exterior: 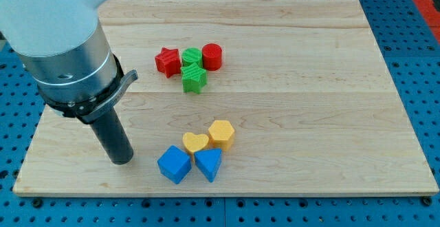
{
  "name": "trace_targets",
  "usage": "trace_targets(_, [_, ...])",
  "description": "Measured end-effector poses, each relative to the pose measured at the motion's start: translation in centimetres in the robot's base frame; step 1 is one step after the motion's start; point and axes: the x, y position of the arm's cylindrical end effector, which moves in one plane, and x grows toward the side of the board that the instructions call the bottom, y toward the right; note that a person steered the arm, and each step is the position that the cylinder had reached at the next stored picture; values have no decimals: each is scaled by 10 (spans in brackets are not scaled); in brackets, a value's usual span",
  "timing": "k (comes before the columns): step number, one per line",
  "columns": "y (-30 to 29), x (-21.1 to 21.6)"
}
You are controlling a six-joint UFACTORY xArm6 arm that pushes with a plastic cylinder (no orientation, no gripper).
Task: Place your arm at the bottom of blue triangle
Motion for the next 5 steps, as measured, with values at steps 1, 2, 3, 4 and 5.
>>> trace_targets(1, [-13,27])
trace_targets(2, [20,53])
trace_targets(3, [39,53])
trace_targets(4, [39,53])
trace_targets(5, [40,52])
